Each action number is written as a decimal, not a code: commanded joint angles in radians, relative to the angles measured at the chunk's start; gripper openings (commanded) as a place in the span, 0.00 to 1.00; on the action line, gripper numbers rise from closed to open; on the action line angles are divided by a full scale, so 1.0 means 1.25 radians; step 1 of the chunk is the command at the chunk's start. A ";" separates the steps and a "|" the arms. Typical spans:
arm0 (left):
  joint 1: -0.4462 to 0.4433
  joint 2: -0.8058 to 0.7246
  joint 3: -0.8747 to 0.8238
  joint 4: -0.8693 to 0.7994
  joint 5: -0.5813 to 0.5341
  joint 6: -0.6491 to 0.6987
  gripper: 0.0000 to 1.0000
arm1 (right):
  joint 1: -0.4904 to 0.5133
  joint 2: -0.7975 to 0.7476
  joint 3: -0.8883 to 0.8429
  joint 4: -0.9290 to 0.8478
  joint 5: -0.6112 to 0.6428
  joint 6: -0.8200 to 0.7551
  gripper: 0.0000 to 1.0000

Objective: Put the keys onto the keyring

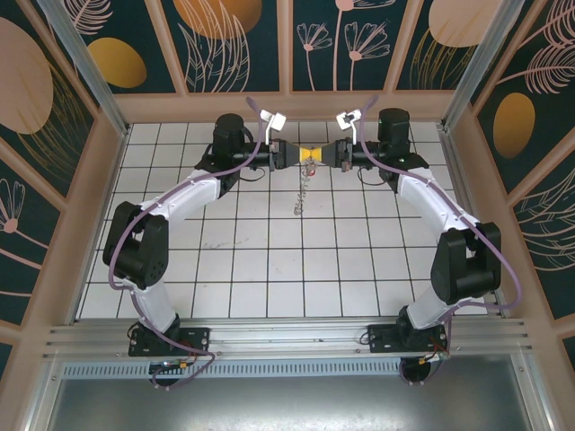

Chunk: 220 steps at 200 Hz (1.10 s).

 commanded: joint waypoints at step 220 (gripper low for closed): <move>-0.019 -0.073 -0.073 0.289 -0.098 -0.233 0.00 | 0.054 -0.253 -0.290 0.280 0.277 0.095 0.52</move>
